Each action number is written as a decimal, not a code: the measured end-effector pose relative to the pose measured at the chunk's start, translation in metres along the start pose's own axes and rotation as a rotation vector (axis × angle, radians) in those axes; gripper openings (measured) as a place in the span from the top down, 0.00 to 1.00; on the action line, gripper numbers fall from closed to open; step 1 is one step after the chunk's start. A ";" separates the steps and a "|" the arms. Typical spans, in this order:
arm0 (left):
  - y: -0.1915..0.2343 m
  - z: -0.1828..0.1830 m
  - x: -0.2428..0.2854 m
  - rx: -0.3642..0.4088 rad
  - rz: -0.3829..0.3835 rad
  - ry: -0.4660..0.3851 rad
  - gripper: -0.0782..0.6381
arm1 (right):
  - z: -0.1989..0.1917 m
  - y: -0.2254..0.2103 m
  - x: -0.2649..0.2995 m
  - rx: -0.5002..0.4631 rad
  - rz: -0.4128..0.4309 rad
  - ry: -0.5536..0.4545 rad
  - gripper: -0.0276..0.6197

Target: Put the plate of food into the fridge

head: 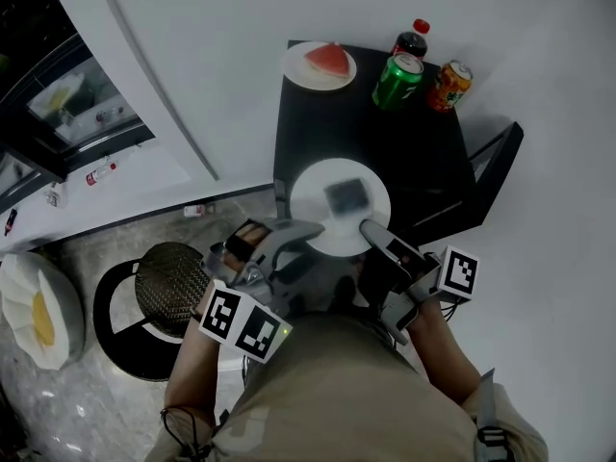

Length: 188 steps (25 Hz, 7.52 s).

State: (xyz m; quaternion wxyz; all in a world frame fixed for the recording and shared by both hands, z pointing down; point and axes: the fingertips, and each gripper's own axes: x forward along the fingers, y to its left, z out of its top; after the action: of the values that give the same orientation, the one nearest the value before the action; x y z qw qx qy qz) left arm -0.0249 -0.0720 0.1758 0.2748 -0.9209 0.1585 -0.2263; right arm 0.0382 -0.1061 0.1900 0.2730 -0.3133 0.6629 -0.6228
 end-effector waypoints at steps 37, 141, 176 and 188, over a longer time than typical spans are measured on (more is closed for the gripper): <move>-0.056 -0.002 -0.014 -0.040 -0.092 -0.015 0.69 | -0.036 -0.026 -0.059 0.007 -0.054 -0.093 0.87; -0.216 -0.110 0.001 -1.864 -0.174 -0.119 0.80 | -0.129 -0.169 -0.126 -0.240 -0.395 0.154 0.87; -0.268 -0.242 0.097 -2.098 0.010 0.037 0.84 | -0.077 -0.343 -0.087 -0.107 -0.510 0.271 0.85; -0.294 -0.269 0.109 -2.137 0.042 0.022 0.84 | -0.079 -0.382 -0.088 -0.128 -0.528 0.319 0.85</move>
State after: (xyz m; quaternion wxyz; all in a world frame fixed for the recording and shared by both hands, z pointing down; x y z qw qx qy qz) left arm -0.0184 0.0008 0.5828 -0.6725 -0.6791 0.2931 0.0264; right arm 0.0650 0.0013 0.5744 -0.0258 -0.3892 0.6310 -0.6706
